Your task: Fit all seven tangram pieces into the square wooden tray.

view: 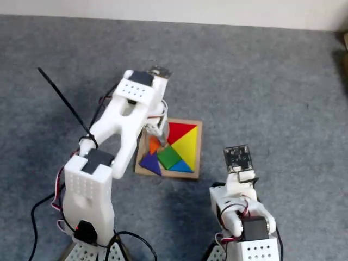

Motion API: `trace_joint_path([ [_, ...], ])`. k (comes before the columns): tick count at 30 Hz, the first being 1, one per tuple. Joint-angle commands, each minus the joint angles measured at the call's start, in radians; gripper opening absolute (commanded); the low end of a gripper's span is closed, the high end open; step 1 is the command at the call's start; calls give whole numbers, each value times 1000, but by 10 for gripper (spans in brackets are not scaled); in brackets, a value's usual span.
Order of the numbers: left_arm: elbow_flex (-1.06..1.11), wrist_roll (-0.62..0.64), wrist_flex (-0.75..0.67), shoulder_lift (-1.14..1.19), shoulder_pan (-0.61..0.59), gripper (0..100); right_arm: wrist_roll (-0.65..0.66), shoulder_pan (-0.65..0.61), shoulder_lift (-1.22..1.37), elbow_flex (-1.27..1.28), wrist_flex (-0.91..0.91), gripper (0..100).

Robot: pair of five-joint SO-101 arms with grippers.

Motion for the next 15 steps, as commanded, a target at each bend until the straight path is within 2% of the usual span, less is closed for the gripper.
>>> trace_joint_path([
  [1,-96,12,2,-4,-27,273,-3,12,-13,114,7,5],
  [7,-136,12,55,-59,-16,232,-3,12,-13,114,7,5],
  [15,-142,12,-15,-12,-16,232,-3,12,-13,114,7,5],
])
